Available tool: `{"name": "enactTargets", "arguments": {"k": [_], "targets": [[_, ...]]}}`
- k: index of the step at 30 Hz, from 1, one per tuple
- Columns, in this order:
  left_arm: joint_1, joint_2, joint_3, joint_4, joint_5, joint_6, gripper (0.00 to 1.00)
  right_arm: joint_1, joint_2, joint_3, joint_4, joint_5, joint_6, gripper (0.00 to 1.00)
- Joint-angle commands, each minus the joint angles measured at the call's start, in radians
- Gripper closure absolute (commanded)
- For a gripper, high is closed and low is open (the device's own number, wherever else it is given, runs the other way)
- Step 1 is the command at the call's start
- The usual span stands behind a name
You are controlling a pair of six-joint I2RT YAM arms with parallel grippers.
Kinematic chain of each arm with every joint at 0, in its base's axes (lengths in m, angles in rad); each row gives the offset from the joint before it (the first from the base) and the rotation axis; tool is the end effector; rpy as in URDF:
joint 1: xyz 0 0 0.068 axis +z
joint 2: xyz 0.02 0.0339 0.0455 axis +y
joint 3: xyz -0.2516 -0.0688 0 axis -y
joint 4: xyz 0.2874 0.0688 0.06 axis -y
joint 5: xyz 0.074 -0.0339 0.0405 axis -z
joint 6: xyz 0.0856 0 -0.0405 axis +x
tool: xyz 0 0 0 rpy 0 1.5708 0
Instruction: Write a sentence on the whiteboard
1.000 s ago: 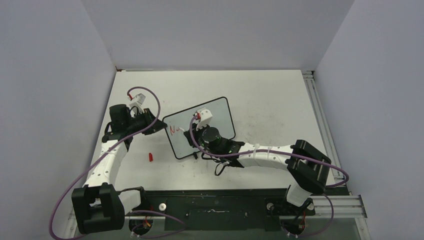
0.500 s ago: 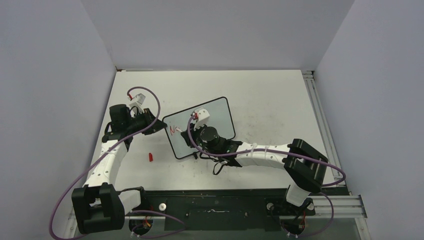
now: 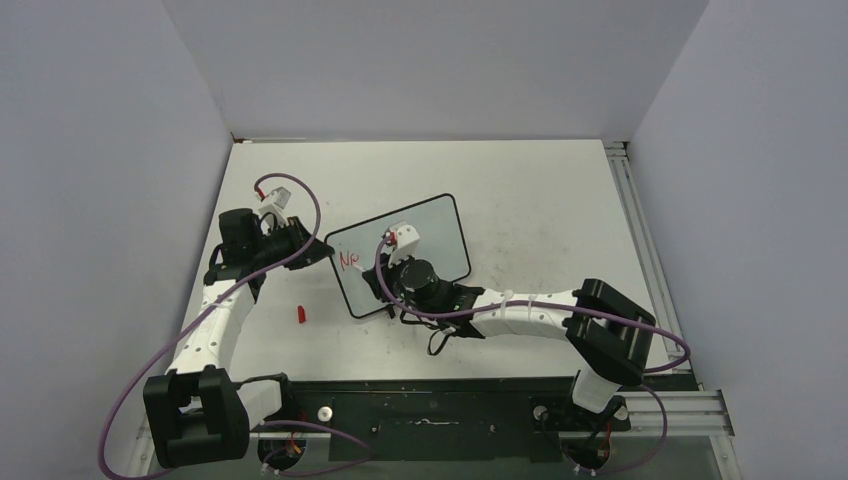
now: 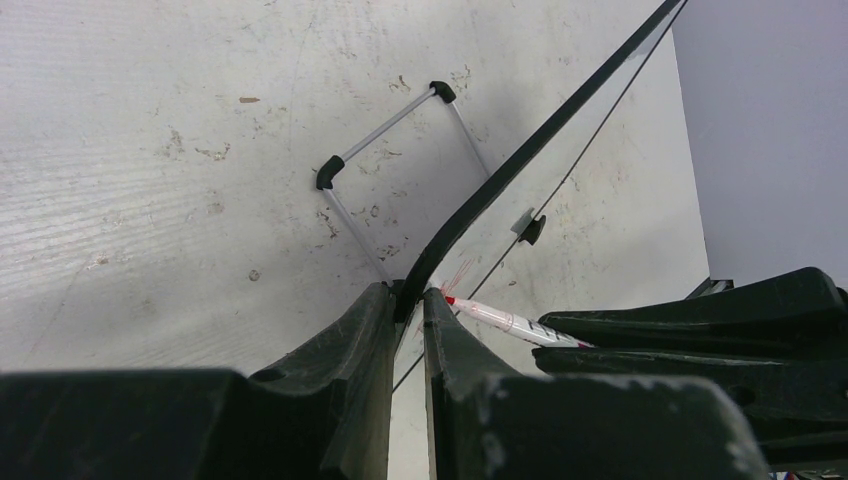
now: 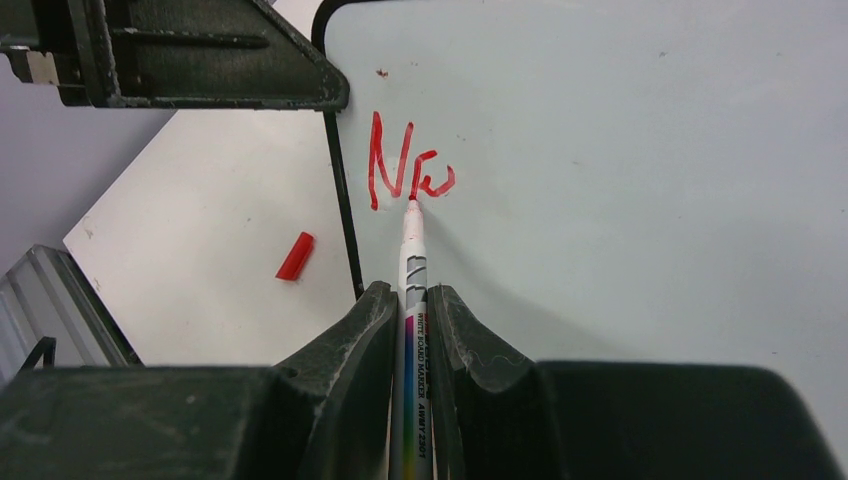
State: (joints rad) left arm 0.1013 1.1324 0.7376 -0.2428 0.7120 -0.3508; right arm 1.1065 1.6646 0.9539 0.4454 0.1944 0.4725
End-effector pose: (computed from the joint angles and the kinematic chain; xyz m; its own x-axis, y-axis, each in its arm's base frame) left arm 0.3172 -0.0240 0.2035 -0.7093 -0.3336 -0.6209 0.2151 0.7365 -0.6414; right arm 0.2176 0.3976 0.1806 -0.4658 0.0671 -0.8823 -0.6534 0.6463 0.3941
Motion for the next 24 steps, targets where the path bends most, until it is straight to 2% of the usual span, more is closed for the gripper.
{"name": "enactTargets", "arguments": {"k": [1, 16, 24], "targets": [[0.005, -0.022, 0.026, 0.025, 0.019, 0.001, 0.90, 0.006, -0.014, -0.025, 0.024, 0.020, 0.014, 0.95], [0.005, -0.023, 0.026, 0.025, 0.018, 0.002, 0.90, 0.007, -0.073, -0.061, -0.008, 0.138, 0.017, 0.95], [0.005, -0.023, 0.025, 0.025, 0.018, 0.003, 0.90, 0.010, -0.094, -0.054, 0.016, 0.086, -0.017, 0.95]]}}
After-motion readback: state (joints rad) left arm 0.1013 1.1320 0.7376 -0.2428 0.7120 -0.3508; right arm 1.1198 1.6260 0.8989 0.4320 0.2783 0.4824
